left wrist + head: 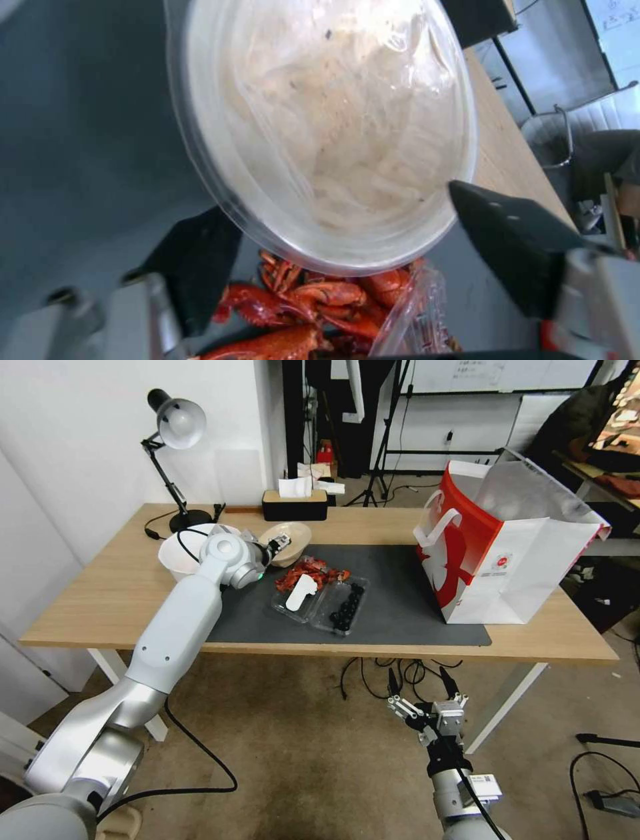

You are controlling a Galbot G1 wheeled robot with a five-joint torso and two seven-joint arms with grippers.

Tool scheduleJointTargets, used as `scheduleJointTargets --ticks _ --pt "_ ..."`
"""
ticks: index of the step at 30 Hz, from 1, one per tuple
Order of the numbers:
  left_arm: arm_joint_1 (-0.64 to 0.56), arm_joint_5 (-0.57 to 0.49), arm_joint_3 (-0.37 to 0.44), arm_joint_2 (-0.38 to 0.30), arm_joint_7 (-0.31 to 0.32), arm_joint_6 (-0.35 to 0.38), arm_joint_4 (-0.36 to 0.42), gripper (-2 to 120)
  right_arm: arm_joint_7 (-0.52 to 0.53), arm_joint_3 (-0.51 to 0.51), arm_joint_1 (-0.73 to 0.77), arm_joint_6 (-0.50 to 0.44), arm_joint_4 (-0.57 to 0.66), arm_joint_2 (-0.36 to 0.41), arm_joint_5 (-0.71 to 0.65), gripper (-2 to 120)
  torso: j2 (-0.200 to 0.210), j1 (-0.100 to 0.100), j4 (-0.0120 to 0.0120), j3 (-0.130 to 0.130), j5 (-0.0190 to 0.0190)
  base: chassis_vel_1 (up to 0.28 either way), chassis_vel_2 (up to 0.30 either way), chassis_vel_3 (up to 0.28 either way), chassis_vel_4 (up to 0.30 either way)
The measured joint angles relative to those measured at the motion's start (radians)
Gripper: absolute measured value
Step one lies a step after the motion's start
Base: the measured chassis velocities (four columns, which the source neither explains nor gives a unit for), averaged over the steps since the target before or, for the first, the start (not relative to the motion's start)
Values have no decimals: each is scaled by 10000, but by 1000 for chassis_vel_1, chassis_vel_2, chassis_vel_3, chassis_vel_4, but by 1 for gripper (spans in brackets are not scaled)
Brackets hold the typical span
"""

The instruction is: Pick up the trash from the table and place it into the takeout bag.

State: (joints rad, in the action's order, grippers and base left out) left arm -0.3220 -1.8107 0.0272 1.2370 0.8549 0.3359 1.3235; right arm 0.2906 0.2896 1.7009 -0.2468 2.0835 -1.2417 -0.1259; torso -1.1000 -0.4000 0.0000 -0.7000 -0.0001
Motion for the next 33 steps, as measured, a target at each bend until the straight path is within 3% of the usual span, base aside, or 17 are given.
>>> scheduleJointTargets --ticks 10,18,23,30,32,33 --pt "48 28 -27 105 -123 -11 -69 40 1 30 63 0 48 3 2 100 0 0 0 0 0 0 0 0 0" --pt "-113 31 49 -72 -133 -29 94 6 1 24 122 -37 70 -29 45 100 0 0 -1 0 0 0 0 0 0" --pt "-255 76 93 -158 -268 -30 318 0 0 12 138 -49 70 -42 90 100 0 0 0 0 0 0 0 0 0" --pt "-322 356 74 -357 -1556 -211 946 0 -3 -14 139 -56 76 -54 135 100 0 1 1 0 0 0 0 0 0" --pt "-202 759 -89 -439 -2236 -475 1118 0 -10 -28 148 -65 85 -78 153 100 0 0 0 0 2 0 0 0 0" --pt "-202 759 -89 -439 -2236 -475 1118 0 -10 -28 148 -65 85 -78 153 100 0 0 0 0 2 0 0 0 0"
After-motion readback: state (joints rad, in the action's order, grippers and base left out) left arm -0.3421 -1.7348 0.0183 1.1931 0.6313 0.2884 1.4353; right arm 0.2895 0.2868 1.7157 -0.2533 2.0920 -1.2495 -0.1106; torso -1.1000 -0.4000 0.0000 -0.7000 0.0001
